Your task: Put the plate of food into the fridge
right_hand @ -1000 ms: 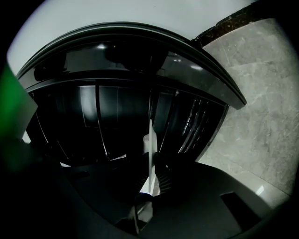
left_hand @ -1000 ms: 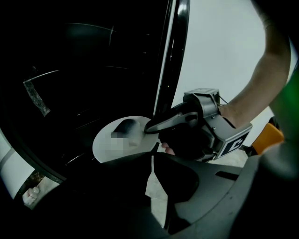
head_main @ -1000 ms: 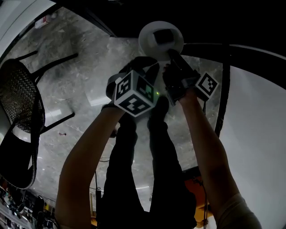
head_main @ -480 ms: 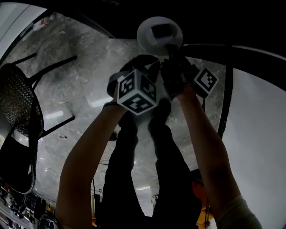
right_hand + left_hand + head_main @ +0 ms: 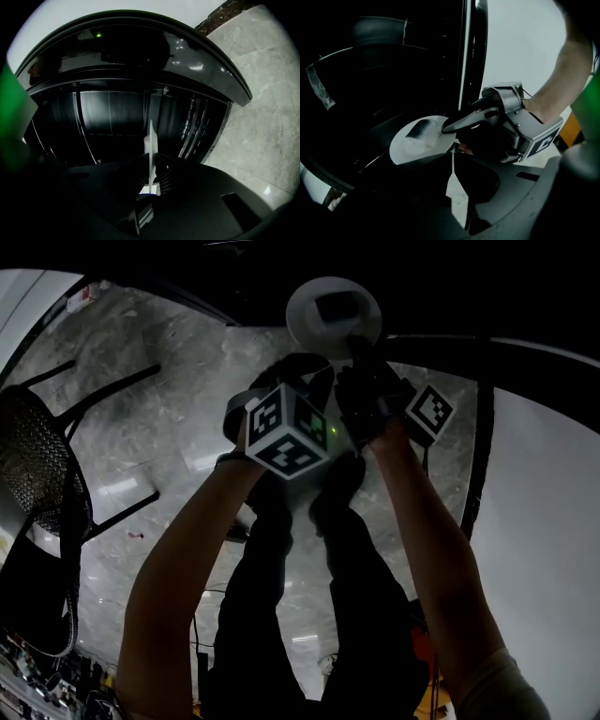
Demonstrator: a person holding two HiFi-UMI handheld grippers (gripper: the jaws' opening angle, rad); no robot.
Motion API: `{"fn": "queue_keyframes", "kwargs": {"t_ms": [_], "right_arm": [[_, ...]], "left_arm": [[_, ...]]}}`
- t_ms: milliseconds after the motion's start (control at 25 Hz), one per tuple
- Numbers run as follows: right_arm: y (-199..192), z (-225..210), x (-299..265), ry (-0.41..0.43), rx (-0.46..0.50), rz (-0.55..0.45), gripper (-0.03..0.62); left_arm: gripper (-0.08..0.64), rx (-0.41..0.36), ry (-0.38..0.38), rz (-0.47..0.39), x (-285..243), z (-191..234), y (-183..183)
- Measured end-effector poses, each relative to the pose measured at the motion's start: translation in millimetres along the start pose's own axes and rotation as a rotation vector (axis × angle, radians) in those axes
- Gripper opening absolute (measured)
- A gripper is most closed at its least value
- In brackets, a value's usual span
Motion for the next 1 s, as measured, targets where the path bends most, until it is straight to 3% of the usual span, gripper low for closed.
{"fn": "queue_keyframes", "kwargs": {"t_ms": [360,680,1000], "right_arm": [[5.0,-3.5,-9.5,-0.019,0.009,0.007,0.035],[2.3,-5.1,-15.5,-0.110,0.114,0.079,0.035],[-1.3,-2.0,-19.8,-0.126,0.192,0.145,0.037]], "left_arm": [[0.020,-0.020,0.011,0.010,-12.3,4.1,0.5],[0.018,0.022,0.047,0.018,-15.1,10.9,-0.8],[0.018,0.031,0.074,0.024,-20.3,15.9,-1.3]]}}
Point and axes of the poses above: the fingertips, and each gripper's own axes: x backward along the fingers, z to its left, y out of its top, the point moved 2 cm from there along x, backward along the fingers, and after that the axes turned 1 degree about -x, right-handed, at the moved point
